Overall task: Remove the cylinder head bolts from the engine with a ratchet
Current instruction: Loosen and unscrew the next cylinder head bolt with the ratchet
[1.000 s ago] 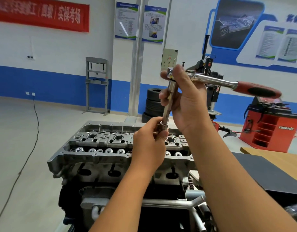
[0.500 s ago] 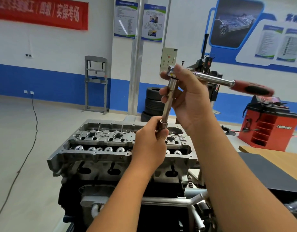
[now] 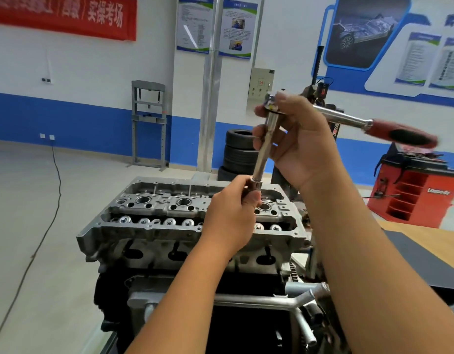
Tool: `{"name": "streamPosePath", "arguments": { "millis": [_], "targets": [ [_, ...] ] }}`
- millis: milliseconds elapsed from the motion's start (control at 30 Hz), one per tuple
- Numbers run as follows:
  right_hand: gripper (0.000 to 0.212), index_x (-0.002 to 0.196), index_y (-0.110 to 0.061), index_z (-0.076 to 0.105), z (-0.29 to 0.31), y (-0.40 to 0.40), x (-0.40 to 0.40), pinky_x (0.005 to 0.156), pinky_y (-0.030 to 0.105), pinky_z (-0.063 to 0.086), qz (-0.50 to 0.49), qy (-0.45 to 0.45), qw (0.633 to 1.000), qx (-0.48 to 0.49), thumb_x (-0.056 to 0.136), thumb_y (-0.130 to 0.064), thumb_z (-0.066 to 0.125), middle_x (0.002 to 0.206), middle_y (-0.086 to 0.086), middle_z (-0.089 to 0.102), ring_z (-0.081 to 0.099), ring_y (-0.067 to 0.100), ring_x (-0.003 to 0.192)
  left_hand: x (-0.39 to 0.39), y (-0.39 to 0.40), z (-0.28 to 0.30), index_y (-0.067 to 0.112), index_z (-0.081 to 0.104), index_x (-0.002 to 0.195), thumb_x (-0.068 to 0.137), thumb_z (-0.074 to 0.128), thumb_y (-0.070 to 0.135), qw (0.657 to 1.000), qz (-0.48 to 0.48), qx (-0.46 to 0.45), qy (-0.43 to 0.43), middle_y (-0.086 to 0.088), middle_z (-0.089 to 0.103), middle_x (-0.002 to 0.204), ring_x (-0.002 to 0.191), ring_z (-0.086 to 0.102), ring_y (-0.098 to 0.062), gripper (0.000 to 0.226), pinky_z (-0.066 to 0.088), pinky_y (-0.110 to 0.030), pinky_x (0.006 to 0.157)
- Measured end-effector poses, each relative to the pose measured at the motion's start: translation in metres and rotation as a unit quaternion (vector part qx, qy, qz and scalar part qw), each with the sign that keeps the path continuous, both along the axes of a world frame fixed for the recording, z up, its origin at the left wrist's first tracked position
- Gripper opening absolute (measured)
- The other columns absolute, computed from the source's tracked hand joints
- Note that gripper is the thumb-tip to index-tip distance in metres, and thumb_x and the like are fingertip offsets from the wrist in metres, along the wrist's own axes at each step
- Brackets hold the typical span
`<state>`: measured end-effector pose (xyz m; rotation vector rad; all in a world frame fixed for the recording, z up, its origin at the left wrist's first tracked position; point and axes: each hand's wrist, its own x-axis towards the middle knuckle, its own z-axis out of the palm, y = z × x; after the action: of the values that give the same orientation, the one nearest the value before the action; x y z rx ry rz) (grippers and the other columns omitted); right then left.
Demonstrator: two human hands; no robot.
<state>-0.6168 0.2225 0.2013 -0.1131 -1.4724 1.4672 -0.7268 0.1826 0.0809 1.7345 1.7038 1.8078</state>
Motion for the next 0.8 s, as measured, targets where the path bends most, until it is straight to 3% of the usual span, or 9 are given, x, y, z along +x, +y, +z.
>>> {"name": "streamPosePath", "arguments": {
  "millis": [167, 267, 300, 400, 467, 533, 600, 700, 800],
  "targets": [
    [0.031, 0.09, -0.008, 0.055, -0.008, -0.003, -0.01, 0.059, 0.042, 0.061, -0.246, 0.072, 0.958, 0.128, 0.087, -0.02, 0.082, 0.077, 0.012, 0.067, 0.071, 0.03, 0.061, 0.013, 0.005, -0.005, 0.045, 0.05, 0.088, 0.102, 0.055, 0.016, 0.995, 0.097, 0.012, 0.012, 0.029, 0.067, 0.082, 0.074, 0.06, 0.005, 0.032, 0.039, -0.025, 0.058],
    [0.028, 0.114, -0.029, 0.058, -0.025, 0.01, 0.006, 0.081, 0.034, 0.061, -0.443, -0.172, 0.809, 0.346, 0.092, -0.029, 0.077, 0.109, 0.008, 0.07, 0.073, 0.017, 0.099, 0.012, 0.005, -0.006, 0.041, 0.05, 0.091, 0.101, 0.057, 0.018, 0.995, 0.093, 0.03, 0.016, 0.02, 0.068, 0.077, 0.071, 0.06, 0.001, 0.026, 0.043, -0.028, 0.059],
    [0.031, 0.109, -0.037, 0.056, -0.025, 0.011, 0.005, 0.08, 0.04, 0.06, -0.45, -0.172, 0.805, 0.346, 0.089, -0.029, 0.079, 0.109, 0.009, 0.07, 0.073, 0.02, 0.099, 0.01, 0.004, -0.005, 0.038, 0.05, 0.092, 0.102, 0.057, 0.021, 0.996, 0.075, 0.032, 0.017, 0.016, 0.068, 0.076, 0.07, 0.061, -0.003, 0.021, 0.047, -0.032, 0.061],
    [0.03, 0.087, -0.014, 0.053, -0.006, 0.001, -0.016, 0.055, 0.05, 0.061, -0.318, 0.062, 0.932, 0.161, 0.083, -0.022, 0.082, 0.073, 0.013, 0.068, 0.072, 0.035, 0.06, 0.002, 0.0, -0.004, 0.04, 0.045, 0.098, 0.105, 0.053, 0.031, 0.999, 0.02, -0.003, 0.043, 0.012, 0.067, 0.081, 0.074, 0.063, -0.012, 0.014, 0.049, -0.037, 0.068],
    [0.018, 0.09, -0.007, 0.059, 0.004, -0.007, -0.026, 0.057, 0.043, 0.06, -0.127, 0.088, 0.988, 0.029, 0.093, -0.021, 0.07, 0.076, 0.014, 0.07, 0.069, 0.032, 0.058, -0.001, -0.003, -0.003, 0.044, 0.042, 0.103, 0.106, 0.049, 0.034, 0.997, 0.004, -0.034, 0.066, 0.012, 0.069, 0.089, 0.083, 0.065, -0.014, 0.012, 0.051, -0.04, 0.074],
    [0.023, 0.09, -0.008, 0.065, 0.004, -0.006, -0.018, 0.061, 0.034, 0.053, -0.024, 0.081, 0.994, -0.07, 0.098, -0.028, 0.056, 0.089, 0.015, 0.075, 0.066, 0.028, 0.061, 0.0, -0.004, -0.001, 0.046, 0.044, 0.107, 0.107, 0.047, 0.03, 0.998, 0.001, -0.035, 0.054, 0.013, 0.07, 0.091, 0.085, 0.066, -0.014, 0.016, 0.055, -0.045, 0.077],
    [0.025, 0.098, -0.011, 0.066, 0.0, -0.005, -0.016, 0.061, 0.033, 0.048, -0.028, 0.077, 0.995, -0.056, 0.101, -0.03, 0.05, 0.109, 0.014, 0.076, 0.066, 0.029, 0.06, 0.003, -0.005, -0.001, 0.046, 0.047, 0.103, 0.106, 0.05, 0.021, 0.999, 0.022, -0.017, 0.034, 0.015, 0.071, 0.086, 0.08, 0.066, -0.011, 0.026, 0.058, -0.045, 0.076],
    [0.02, 0.106, -0.014, 0.07, -0.004, -0.011, -0.024, 0.051, 0.035, 0.05, -0.118, 0.094, 0.986, 0.073, 0.102, -0.023, 0.052, 0.11, 0.013, 0.075, 0.069, 0.033, 0.055, 0.006, 0.0, -0.007, 0.044, 0.048, 0.098, 0.103, 0.054, 0.011, 0.998, 0.062, 0.015, 0.025, 0.017, 0.069, 0.079, 0.075, 0.066, -0.005, 0.034, 0.058, -0.041, 0.071],
    [0.02, 0.1, -0.008, 0.073, -0.005, -0.005, -0.026, 0.051, 0.051, 0.055, -0.317, 0.078, 0.905, 0.272, 0.099, -0.024, 0.061, 0.085, 0.015, 0.07, 0.07, 0.037, 0.06, 0.01, 0.002, -0.008, 0.043, 0.051, 0.104, 0.102, 0.058, 0.014, 0.998, 0.059, 0.029, 0.006, 0.016, 0.071, 0.083, 0.077, 0.066, -0.006, 0.03, 0.057, -0.037, 0.07]
  ]
}}
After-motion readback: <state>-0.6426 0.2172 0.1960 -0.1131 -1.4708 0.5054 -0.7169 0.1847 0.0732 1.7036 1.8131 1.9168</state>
